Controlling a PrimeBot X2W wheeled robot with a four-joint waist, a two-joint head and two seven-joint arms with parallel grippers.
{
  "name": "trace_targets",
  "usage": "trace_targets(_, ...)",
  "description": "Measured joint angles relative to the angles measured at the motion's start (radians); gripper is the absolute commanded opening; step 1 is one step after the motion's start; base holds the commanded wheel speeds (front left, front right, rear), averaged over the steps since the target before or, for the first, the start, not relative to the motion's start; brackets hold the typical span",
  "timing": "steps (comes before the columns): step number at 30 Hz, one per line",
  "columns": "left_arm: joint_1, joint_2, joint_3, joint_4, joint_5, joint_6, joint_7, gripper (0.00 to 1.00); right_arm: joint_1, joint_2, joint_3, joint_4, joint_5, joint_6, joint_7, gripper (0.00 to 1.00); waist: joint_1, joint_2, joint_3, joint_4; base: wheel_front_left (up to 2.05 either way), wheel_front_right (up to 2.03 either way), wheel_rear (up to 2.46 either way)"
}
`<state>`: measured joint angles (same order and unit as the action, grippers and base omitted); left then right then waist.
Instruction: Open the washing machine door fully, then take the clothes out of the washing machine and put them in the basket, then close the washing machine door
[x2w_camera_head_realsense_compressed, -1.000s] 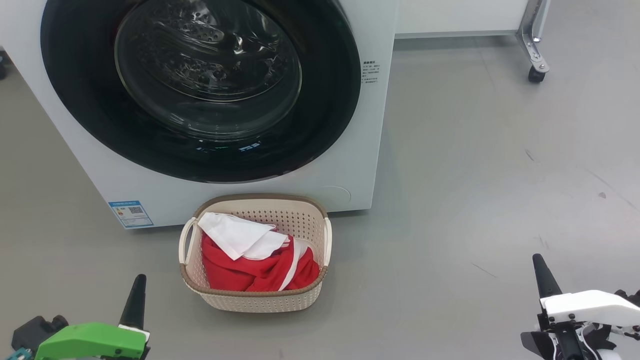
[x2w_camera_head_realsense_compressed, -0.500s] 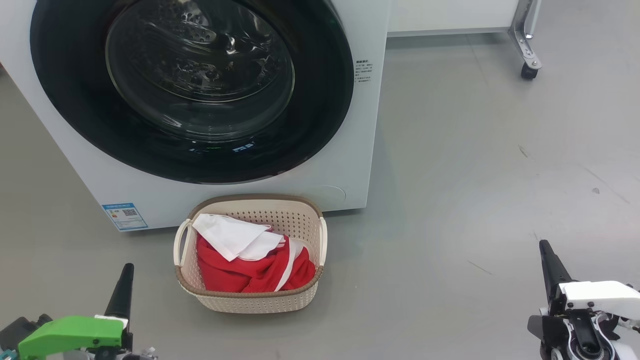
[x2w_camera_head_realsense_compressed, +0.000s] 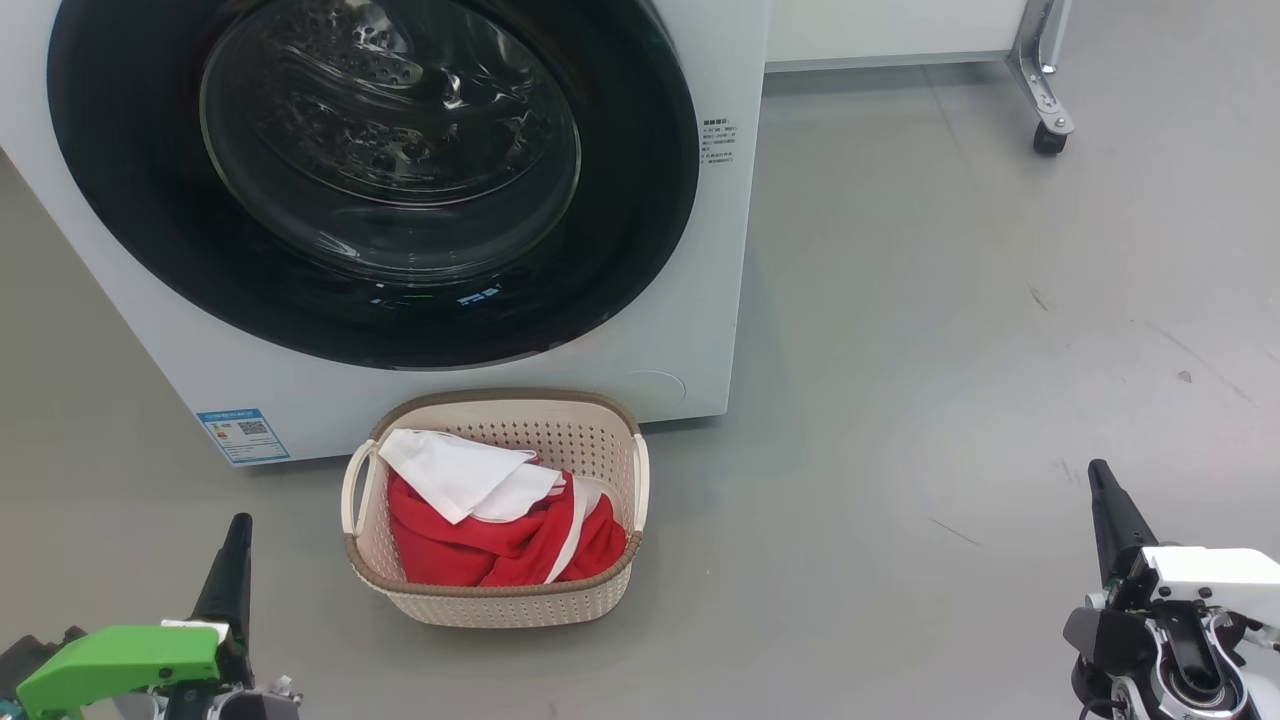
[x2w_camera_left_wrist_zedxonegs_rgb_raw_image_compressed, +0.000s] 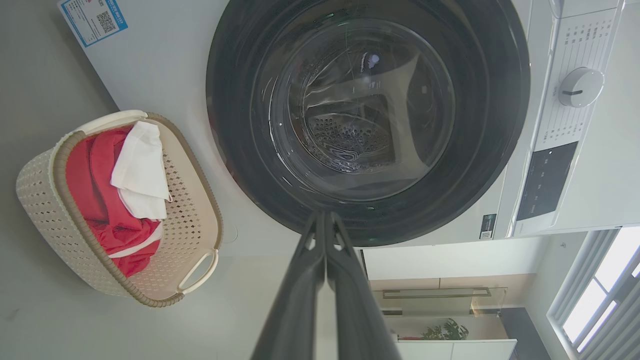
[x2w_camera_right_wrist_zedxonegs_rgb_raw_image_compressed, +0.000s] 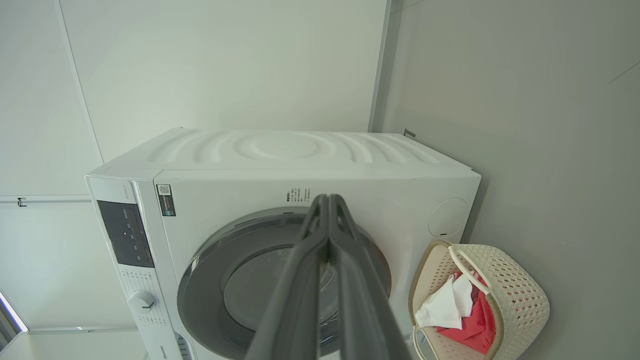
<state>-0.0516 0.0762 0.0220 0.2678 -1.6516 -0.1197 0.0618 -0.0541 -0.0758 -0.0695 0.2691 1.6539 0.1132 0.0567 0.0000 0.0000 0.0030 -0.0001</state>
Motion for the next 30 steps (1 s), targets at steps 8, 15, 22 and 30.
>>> trace_targets(8,0.0,0.0,0.001,0.004,0.0,0.0,0.0,0.0,0.0,0.0,0.0,0.002,0.0,0.0,0.0,0.0,0.0,0.0,0.0,0.0,0.0,0.0,0.0)
trace_targets(15,0.0,0.0,0.001,0.006,0.0,0.0,0.0,0.0,0.0,0.0,-0.001,0.003,0.0,0.0,0.0,0.0,0.0,0.0,0.0,0.0,0.0,0.0,0.0)
trace_targets(22,-0.001,0.0,0.002,0.007,0.0,0.0,0.0,0.0,0.0,0.0,-0.002,0.006,0.0,0.0,0.001,0.0,0.0,0.0,0.0,0.0,0.0,0.0,0.0)
trace_targets(30,-0.001,-0.001,0.002,0.009,0.0,0.0,0.0,0.0,0.0,0.0,-0.003,0.007,0.0,0.003,0.001,0.0,0.0,0.0,0.0,0.0,0.0,0.0,0.0)
